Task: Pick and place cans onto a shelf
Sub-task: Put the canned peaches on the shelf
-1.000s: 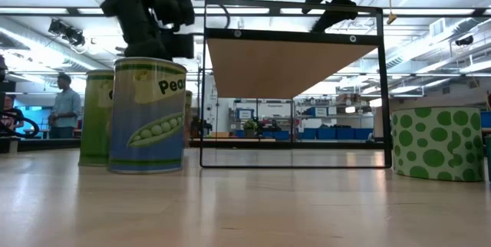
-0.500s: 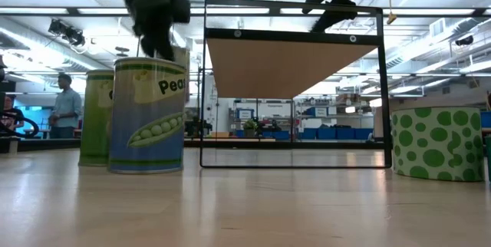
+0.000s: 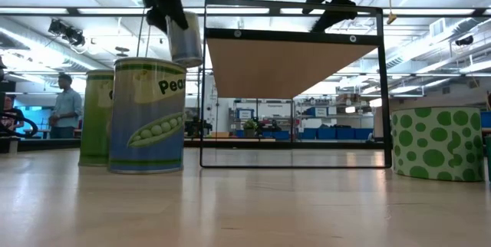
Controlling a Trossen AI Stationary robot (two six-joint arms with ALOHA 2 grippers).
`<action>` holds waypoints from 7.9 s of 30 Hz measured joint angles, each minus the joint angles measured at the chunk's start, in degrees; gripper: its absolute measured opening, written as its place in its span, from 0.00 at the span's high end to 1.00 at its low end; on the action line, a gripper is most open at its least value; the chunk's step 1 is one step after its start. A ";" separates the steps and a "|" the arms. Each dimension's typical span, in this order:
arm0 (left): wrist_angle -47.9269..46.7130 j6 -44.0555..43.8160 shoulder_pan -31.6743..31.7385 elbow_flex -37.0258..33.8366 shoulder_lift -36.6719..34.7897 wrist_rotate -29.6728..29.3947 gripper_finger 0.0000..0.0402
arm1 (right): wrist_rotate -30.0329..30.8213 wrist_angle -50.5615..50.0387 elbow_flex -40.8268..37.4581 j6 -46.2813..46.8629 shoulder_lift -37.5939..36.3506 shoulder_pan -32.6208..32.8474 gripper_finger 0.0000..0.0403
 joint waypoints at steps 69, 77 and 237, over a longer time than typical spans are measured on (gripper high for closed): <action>18.45 0.81 -7.44 4.27 15.85 -0.27 0.21 | 3.54 -0.95 0.02 0.04 -0.20 -0.02 0.12; 15.56 -1.23 -6.93 4.07 16.01 -2.89 0.02 | 3.52 -0.70 0.02 -0.07 -0.20 0.00 0.12; 24.40 -7.37 -3.96 -9.54 7.69 -16.41 0.22 | 2.71 2.00 0.02 -0.44 -0.20 -0.07 0.12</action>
